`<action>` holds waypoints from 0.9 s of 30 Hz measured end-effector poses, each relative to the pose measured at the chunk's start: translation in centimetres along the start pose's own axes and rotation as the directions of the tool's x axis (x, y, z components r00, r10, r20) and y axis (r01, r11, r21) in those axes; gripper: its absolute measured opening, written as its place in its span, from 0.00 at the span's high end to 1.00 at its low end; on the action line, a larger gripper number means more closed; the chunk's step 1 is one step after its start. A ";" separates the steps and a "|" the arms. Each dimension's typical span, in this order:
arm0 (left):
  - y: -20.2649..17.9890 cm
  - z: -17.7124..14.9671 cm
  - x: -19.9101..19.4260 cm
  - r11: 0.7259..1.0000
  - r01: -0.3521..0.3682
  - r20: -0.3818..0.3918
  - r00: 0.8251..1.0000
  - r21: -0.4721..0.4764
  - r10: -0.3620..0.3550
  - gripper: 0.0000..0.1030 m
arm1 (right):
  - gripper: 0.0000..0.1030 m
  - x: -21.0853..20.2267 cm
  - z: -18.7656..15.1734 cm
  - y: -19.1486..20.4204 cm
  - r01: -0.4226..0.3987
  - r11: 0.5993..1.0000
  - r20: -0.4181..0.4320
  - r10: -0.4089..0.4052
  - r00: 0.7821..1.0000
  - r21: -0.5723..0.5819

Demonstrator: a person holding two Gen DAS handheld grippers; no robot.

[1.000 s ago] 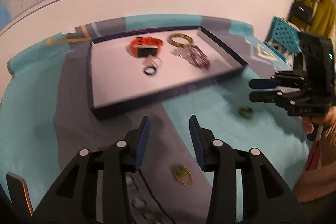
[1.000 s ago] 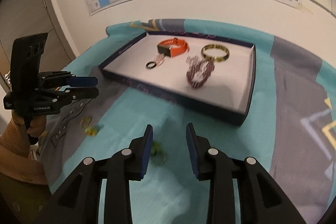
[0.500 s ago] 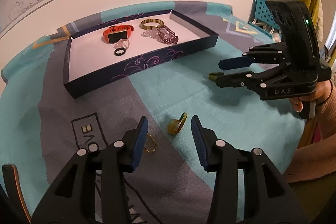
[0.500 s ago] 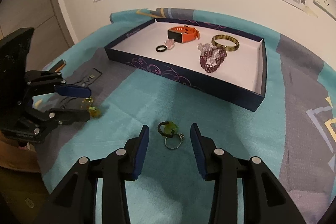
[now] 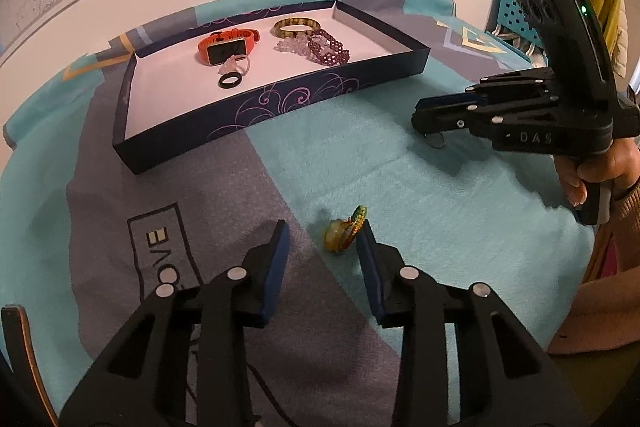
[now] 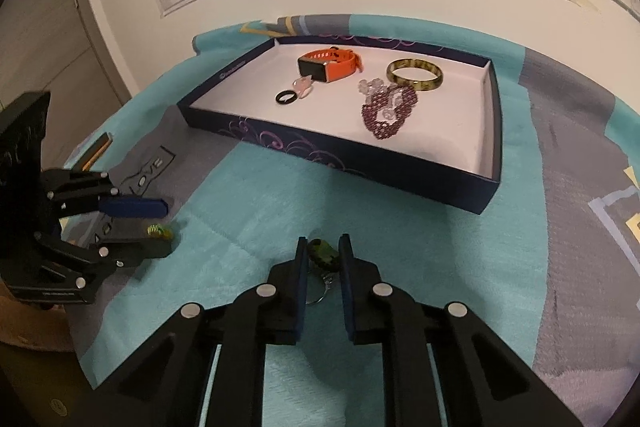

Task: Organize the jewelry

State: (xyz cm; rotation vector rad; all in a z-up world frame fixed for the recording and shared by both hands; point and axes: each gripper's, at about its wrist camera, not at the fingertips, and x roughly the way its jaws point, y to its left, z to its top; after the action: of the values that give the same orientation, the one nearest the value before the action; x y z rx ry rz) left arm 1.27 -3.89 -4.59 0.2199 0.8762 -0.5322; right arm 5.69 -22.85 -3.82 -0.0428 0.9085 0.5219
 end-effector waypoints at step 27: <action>0.8 1.2 -0.5 0.997 0.035 0.035 0.999 -0.076 -0.032 0.87 | 0.87 -1.4 0.4 -1.1 -0.119 0.986 0.083 0.109 0.990 0.119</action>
State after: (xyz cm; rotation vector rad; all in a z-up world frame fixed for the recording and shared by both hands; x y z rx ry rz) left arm 2.23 -3.55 -3.50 0.1264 0.8664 -0.5312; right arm 5.75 -24.25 -2.71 0.1415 0.8698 0.5692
